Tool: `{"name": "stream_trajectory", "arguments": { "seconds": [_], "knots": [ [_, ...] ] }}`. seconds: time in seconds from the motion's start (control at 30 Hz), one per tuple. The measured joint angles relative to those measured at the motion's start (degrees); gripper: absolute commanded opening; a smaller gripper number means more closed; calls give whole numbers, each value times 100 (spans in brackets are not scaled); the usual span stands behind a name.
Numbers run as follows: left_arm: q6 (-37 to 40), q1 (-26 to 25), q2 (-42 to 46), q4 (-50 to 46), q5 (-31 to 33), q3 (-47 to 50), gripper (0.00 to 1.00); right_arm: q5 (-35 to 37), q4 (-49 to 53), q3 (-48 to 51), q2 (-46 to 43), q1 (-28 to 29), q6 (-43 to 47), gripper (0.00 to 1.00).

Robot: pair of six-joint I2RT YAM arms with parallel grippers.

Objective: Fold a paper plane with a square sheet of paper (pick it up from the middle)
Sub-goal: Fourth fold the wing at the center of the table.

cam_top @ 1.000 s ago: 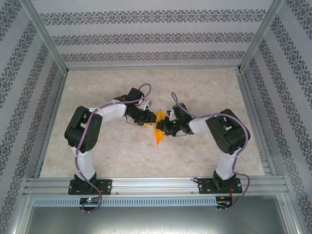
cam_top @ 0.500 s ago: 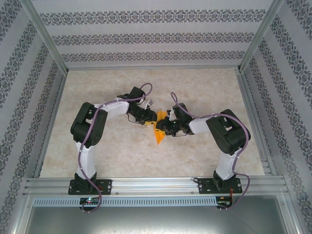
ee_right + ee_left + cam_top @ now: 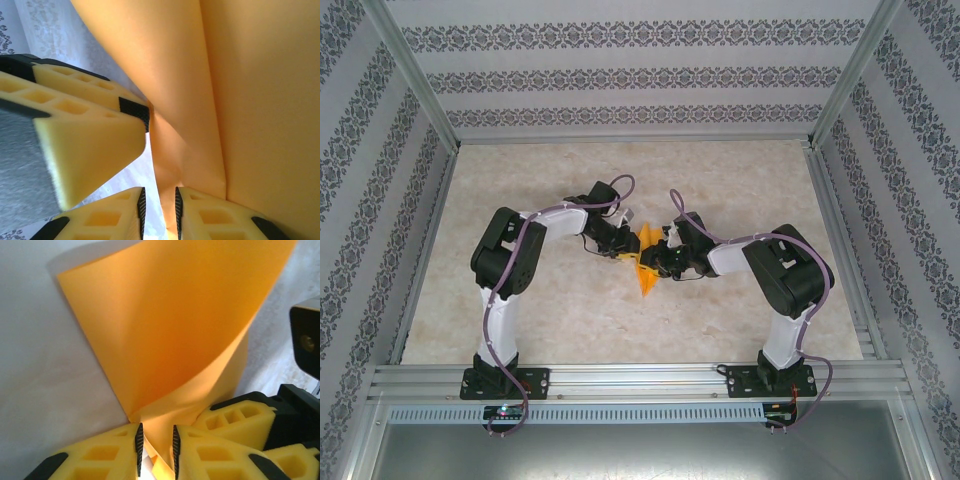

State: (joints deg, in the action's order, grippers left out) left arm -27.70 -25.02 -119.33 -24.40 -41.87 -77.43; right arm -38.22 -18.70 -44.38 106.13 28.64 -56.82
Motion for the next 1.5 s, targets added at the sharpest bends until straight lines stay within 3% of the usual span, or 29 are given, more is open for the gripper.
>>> {"name": "stream_trajectory", "arguments": {
  "seconds": [0.4, 1.03, 1.5],
  "knots": [
    [330, -9, -131, -345, 177, -227, 13, 4, -50, 31, 4, 0, -4, 22],
    [890, -162, -310, -988, 682, -697, 12, 229, -33, 339, -306, 11, -46, 20],
    [931, -166, -313, -990, 699, -697, 12, 236, 133, 481, -481, 153, -138, 10]
  ]
}}
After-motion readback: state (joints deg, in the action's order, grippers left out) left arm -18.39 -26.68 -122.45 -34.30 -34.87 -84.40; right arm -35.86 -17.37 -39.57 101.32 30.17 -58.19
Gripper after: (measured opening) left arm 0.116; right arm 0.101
